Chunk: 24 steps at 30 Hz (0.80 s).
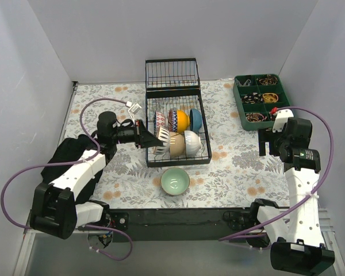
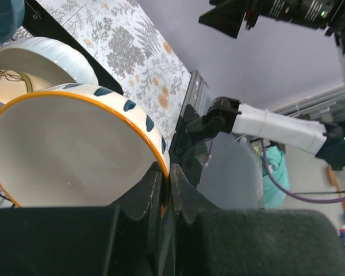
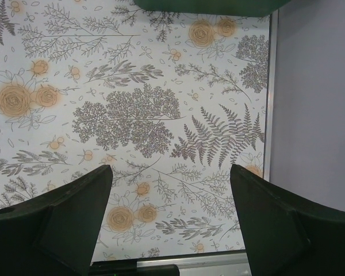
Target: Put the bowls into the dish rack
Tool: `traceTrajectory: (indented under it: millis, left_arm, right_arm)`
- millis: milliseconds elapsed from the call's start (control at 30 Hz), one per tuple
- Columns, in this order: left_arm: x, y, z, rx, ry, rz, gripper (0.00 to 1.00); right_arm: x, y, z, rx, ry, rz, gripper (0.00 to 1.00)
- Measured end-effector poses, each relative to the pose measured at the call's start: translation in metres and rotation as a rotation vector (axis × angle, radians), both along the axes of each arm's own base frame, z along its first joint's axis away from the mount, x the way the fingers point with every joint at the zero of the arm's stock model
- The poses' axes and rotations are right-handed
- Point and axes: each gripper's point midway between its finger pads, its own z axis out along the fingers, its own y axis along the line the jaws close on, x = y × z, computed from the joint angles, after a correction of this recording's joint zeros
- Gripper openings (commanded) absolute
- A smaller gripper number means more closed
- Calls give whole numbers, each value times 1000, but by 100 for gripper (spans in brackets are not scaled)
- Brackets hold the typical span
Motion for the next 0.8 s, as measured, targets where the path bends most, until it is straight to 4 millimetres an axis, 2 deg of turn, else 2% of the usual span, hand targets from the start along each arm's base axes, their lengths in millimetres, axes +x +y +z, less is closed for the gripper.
traceTrajectory:
  millis: [300,633,800]
  left_arm:
    - [15,2,-16,-83,108,80,0]
    - [33,5,-56,-141,266,164,0]
    - [40,4,-65,-155,277,179,0]
  right_arm:
    - [-1,-8,2,-4,25,-28,91]
    - [2,-15,5,-5,54,-49,90]
    - [6,-18,4,-8,69,-48,90]
